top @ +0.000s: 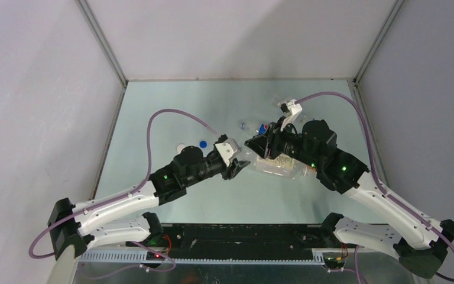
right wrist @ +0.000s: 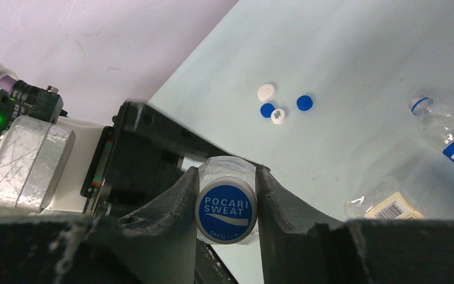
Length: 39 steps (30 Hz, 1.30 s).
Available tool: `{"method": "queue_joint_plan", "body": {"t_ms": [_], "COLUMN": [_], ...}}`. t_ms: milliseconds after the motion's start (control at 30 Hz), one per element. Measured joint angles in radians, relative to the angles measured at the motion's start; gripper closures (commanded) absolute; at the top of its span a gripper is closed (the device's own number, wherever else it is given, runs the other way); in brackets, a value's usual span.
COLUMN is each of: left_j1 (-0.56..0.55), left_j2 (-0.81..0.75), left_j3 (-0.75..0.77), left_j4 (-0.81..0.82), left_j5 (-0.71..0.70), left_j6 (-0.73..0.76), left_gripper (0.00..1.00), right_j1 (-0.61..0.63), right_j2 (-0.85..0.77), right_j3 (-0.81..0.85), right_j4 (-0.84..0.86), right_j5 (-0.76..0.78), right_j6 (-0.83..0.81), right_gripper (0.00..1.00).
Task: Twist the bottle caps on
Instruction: Screw the bottle cap onto the plastic bottle, then place the plastic bottle at the center of the board.
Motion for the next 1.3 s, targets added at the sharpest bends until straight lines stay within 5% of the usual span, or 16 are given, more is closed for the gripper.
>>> {"method": "queue_joint_plan", "body": {"t_ms": [67,133,467,833,1067,1300], "left_j1": [-0.002,-0.002,0.083,0.288,0.354,0.454], "left_j2": [0.000,-0.003,-0.217,-0.502,-0.486,-0.425], "left_j3": [-0.010,-0.021,-0.128,-0.136,-0.124,-0.124], "left_j4": [0.015,0.039,-0.006,-0.237,-0.330,-0.345], "left_j5": [-0.013,-0.036,-0.197,-0.348,-0.375,-0.391], "left_j6": [-0.015,-0.040,-0.153,-0.164,-0.082,-0.058], "left_gripper": [0.07,0.01,0.00,0.00,0.00,0.00], "right_j1": [-0.003,-0.013,-0.223,-0.693,-0.931,-1.008], "right_j2": [0.000,0.000,0.012,0.168,0.343,0.525], "right_j3": [-0.001,-0.002,0.067,0.147,0.147,0.147], "right_j4": [0.003,0.000,-0.109,-0.101,-0.007,0.093], "right_j5": [0.000,-0.001,0.023,0.126,0.167,0.190], "right_j6": [-0.016,-0.037,-0.226,-0.375,-0.385,-0.428], "right_gripper": [1.00,1.00,1.00,1.00,1.00,1.00]}}
